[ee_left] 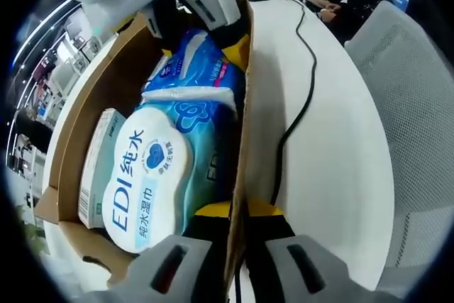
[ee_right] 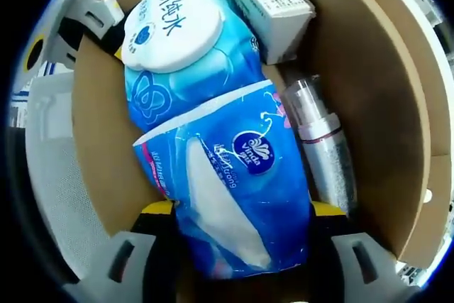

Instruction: Operate the shoe box by opening the lid, removing the specified soft item, and placing it in the target area until the item is outside and the box remains undamaged.

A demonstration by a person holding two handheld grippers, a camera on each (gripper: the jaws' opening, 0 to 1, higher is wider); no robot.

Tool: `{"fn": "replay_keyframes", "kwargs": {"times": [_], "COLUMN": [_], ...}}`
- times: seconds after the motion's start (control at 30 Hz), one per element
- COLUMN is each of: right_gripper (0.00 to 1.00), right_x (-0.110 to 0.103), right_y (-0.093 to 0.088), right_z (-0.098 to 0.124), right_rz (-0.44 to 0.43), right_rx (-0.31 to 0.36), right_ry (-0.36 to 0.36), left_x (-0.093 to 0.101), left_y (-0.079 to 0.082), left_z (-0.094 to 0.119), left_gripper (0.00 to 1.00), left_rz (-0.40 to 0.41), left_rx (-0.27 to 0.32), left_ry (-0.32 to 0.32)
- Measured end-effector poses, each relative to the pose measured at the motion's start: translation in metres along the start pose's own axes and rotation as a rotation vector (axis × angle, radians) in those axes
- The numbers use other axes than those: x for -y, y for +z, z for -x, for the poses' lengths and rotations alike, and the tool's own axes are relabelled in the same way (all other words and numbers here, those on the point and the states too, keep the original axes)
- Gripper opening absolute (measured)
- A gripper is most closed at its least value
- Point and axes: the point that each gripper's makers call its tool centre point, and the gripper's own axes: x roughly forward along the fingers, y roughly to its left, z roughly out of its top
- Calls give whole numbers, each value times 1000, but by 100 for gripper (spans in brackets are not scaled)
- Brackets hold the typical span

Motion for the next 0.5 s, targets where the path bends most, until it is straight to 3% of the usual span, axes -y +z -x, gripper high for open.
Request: {"fn": "replay_keyframes", "kwargs": {"times": [0.33,0.5], "right_gripper": [71,70], "right_x": [0,1], "right_y": [0,1], "right_z": [1,0], "right_rz": [-1,1], "right_rx": [9,-19], "right_ry": [-3,1], "left_x": [0,-1], "left_y": [0,0], "left_z": [0,0], "left_gripper": [3,3], "left_rz": [0,2], "left_rx": [0,-1], "left_ry": [2,-1]}}
